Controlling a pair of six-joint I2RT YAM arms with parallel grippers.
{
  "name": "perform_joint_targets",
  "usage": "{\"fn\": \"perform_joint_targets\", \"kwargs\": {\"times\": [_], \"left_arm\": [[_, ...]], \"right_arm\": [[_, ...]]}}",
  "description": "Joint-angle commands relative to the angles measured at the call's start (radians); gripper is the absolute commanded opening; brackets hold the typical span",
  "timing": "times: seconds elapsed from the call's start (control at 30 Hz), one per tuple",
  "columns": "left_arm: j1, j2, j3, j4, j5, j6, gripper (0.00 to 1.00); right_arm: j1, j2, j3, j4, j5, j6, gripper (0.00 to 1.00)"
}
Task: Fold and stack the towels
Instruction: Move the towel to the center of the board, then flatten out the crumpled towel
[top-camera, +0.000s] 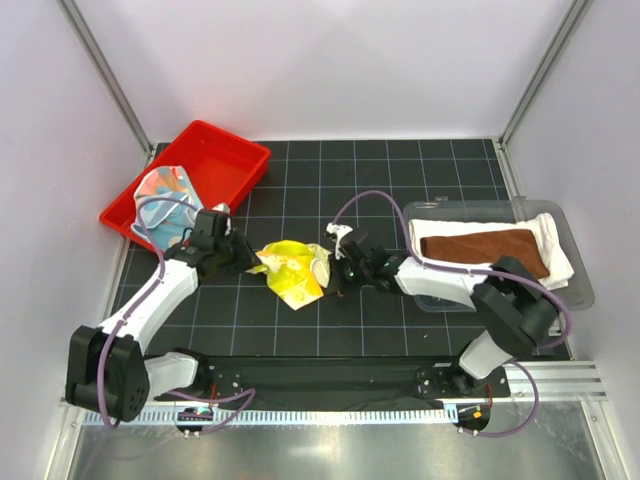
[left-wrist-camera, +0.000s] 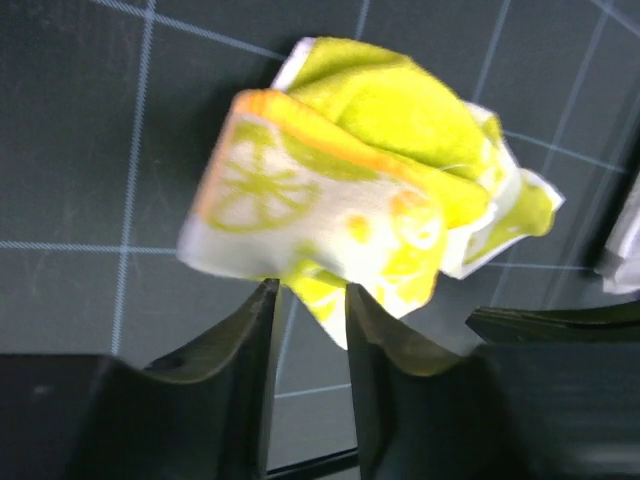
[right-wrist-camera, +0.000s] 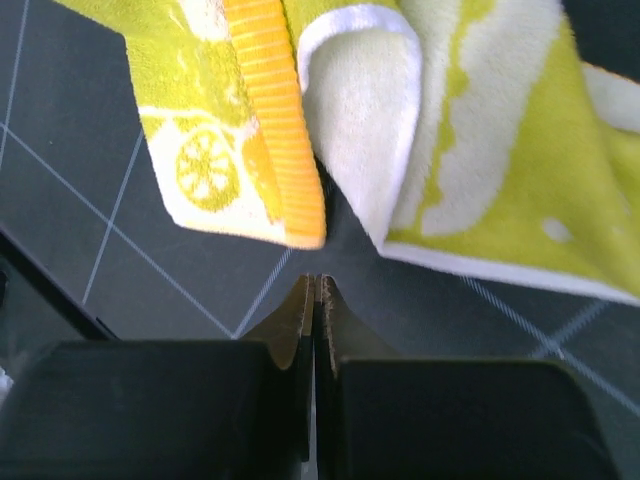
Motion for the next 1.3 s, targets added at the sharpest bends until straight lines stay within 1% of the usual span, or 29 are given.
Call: {"fn": "perform_joint_targets", "kwargs": {"times": [0.0,0.03,0.07,0.1,0.13,0.17,0.2,0.23,0.3,0.37,0.4,0.47,0.53,0.63,0.77,0.87,0.93,1.07,1.13,1.2,1.23,1.27], "left_arm": [[-0.004,-0.065,0.058,0.003,0.037,0.03,0.38],[-0.002,-0.069,0.081,-0.038,-0.009,0.053,0.52],[-0.004,-0.059,0.114,-0.057,-0.081,0.091,0.55],[-0.002,-0.046,0.141,-0.066,-0.095,0.115,0.56],[-0.004,-0.027,0.198,-0.074,-0.1,0.127,0.55],[0.0,0.023,0.226,-0.082,-0.094,0.132,0.54],[-0.002,0.049,0.271,-0.094,-0.068,0.135,0.5],[-0.004,0.072,0.281,-0.115,-0.054,0.135,0.48],[-0.002,0.108,0.266,-0.105,-0.019,0.123,0.47],[-0.004,0.111,0.2,-0.048,0.013,0.118,0.47],[-0.004,0.117,0.179,-0.011,0.044,0.112,0.45],[-0.002,0.129,0.128,0.001,0.053,0.107,0.44],[-0.002,0.157,0.088,0.007,0.035,0.098,0.43],[-0.002,0.195,0.053,0.023,0.009,0.067,0.43],[-0.002,0.237,0.037,0.038,0.012,0.047,0.41],[-0.002,0.246,0.033,0.047,0.007,0.043,0.41],[-0.004,0.237,0.033,0.044,0.001,0.043,0.41],[-0.004,0.22,0.031,0.038,-0.011,0.041,0.41],[-0.002,0.214,0.028,0.037,-0.011,0.037,0.4],[-0.004,0.201,0.026,0.035,-0.003,0.029,0.4],[-0.002,0.194,0.026,0.037,0.001,0.026,0.41],[-0.002,0.188,0.028,0.037,0.009,0.02,0.4]], "right_arm": [[-0.002,-0.124,0.101,-0.192,0.088,-0.02,0.01],[-0.012,-0.119,0.138,-0.343,0.1,-0.003,0.01],[-0.025,-0.112,0.204,-0.41,0.096,-0.004,0.01],[-0.025,-0.11,0.223,-0.452,0.099,-0.009,0.01],[-0.025,-0.112,0.226,-0.455,0.05,-0.015,0.01],[-0.024,-0.122,0.189,-0.411,-0.011,-0.021,0.02],[-0.025,-0.123,0.168,-0.298,-0.06,-0.032,0.15],[-0.024,-0.1,0.136,-0.249,-0.108,-0.028,0.2],[-0.025,-0.055,0.141,-0.183,-0.115,-0.032,0.25],[-0.025,0.004,0.146,-0.144,-0.098,-0.038,0.27],[-0.025,0.017,0.144,-0.097,-0.105,-0.052,0.32],[-0.025,0.058,0.149,-0.047,-0.122,-0.057,0.39],[-0.024,0.091,0.166,-0.027,-0.142,-0.067,0.42],[-0.025,0.14,0.169,-0.036,-0.109,-0.092,0.45],[-0.025,0.157,0.132,0.003,-0.082,-0.101,0.55],[-0.024,0.178,0.112,0.034,-0.11,-0.097,0.56],[-0.024,0.187,0.097,0.077,-0.14,-0.092,0.54],[-0.01,0.181,0.082,0.108,-0.193,-0.081,0.41],[-0.01,0.164,0.062,0.109,-0.194,-0.078,0.38],[-0.009,0.132,0.045,0.102,-0.162,-0.072,0.25],[-0.007,0.118,0.037,0.091,-0.145,-0.069,0.17],[-0.009,0.109,0.039,0.048,-0.116,-0.067,0.01]]}}
